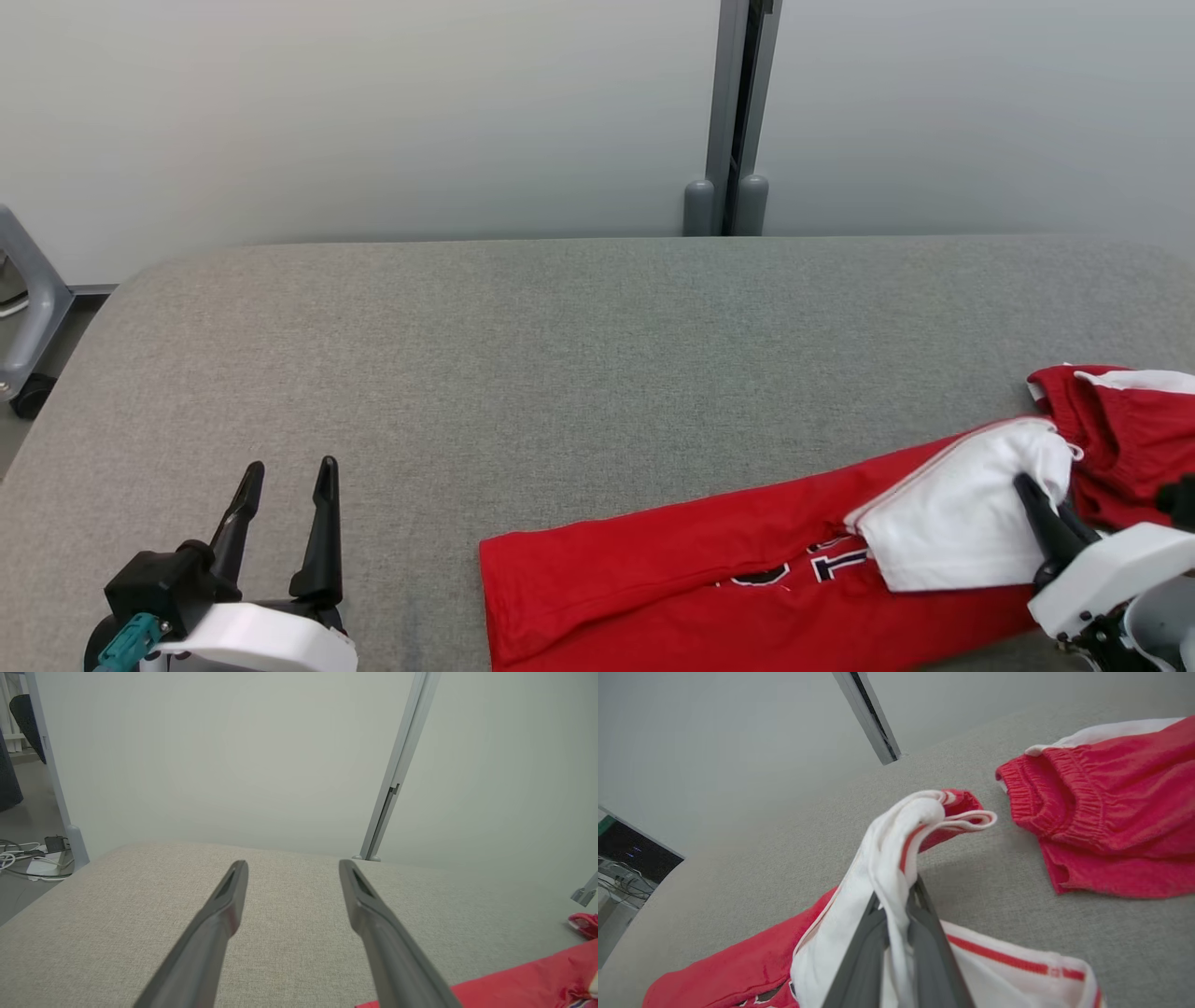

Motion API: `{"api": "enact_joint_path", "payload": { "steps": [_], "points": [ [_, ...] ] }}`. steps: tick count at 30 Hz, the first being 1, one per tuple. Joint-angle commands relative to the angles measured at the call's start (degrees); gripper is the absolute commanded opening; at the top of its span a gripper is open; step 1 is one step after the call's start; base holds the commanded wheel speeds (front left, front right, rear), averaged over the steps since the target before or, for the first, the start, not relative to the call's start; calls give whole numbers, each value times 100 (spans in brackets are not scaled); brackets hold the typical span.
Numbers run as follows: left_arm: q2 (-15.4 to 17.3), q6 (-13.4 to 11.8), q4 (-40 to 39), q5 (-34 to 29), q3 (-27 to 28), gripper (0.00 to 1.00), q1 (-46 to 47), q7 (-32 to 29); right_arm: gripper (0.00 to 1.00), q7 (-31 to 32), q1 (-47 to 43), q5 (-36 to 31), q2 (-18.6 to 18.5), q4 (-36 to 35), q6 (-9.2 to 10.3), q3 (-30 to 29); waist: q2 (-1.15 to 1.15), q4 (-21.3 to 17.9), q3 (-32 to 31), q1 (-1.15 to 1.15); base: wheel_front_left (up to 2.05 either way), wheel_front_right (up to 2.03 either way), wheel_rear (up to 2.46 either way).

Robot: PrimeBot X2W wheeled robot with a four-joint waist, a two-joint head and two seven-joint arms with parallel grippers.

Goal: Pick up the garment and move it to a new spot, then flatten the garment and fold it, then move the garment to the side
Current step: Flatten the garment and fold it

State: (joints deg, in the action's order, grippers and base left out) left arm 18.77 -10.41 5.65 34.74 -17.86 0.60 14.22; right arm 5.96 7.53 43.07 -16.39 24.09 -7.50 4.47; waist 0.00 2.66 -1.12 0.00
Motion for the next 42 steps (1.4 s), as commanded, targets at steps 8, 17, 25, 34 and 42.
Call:
{"api": "enact_joint_path", "payload": {
  "steps": [8,17,25,34,42],
  "points": [
    [-35,51,65,11,14,100,33,54,0,556,-208,-479,316,-1446,-1,224,0,151,-52,0,0,0,0],
    [-64,123,141,2,-14,100,129,60,0,1241,-87,-769,758,-1790,-1,992,0,533,-22,0,0,0,0],
    [-163,214,259,-12,-152,100,230,57,0,1246,374,-711,1166,-646,-1,1541,0,1118,94,0,0,0,0],
    [-176,278,359,-46,-222,100,322,58,0,923,861,-327,1302,238,-1,2008,0,1536,201,0,0,0,0],
    [-164,249,344,-57,-222,100,385,60,0,711,1228,-5,1327,673,-1,2495,0,1637,358,0,0,0,0]
  ]
}}
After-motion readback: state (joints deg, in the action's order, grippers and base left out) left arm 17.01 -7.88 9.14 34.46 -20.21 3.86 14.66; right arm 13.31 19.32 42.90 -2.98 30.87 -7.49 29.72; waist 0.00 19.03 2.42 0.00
